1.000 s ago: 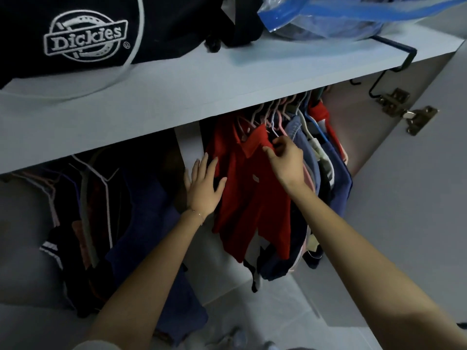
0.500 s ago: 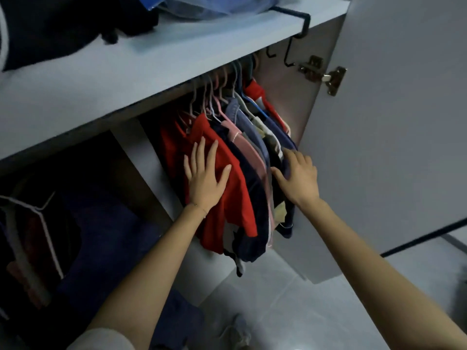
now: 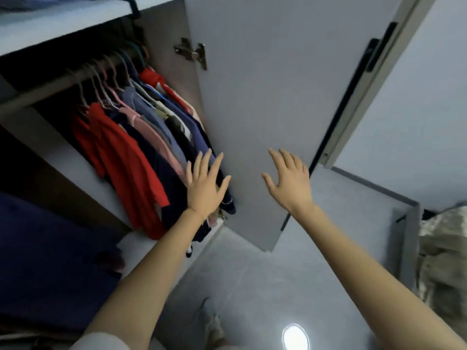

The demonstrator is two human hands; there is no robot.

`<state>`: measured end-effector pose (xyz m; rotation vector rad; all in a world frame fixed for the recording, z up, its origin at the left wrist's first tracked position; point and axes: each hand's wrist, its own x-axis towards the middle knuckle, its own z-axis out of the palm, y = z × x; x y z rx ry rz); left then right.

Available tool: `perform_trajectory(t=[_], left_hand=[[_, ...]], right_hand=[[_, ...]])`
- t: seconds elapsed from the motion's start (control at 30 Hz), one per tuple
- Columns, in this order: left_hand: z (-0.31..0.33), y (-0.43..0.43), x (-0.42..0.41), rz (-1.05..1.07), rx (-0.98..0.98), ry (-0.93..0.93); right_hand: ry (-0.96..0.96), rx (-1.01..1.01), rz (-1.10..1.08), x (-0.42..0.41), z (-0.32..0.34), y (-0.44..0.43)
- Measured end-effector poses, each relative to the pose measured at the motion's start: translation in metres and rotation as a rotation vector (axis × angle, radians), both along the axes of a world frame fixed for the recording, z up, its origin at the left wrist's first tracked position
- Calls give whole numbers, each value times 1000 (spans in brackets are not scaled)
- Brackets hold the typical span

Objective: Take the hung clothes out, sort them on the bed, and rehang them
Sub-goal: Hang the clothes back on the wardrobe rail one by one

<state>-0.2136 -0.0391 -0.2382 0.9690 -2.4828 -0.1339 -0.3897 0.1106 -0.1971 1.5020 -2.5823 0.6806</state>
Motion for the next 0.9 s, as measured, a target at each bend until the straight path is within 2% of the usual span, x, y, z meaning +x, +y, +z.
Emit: perform_trajectory(t=[0.33, 0.9], left_hand=[[-42, 167, -148, -359, 122, -70], [-64, 308, -422, -872, 172, -225]], right_hand=[[-49, 131, -303, -96, -38, 195], [-181, 164, -910, -248, -60, 388]])
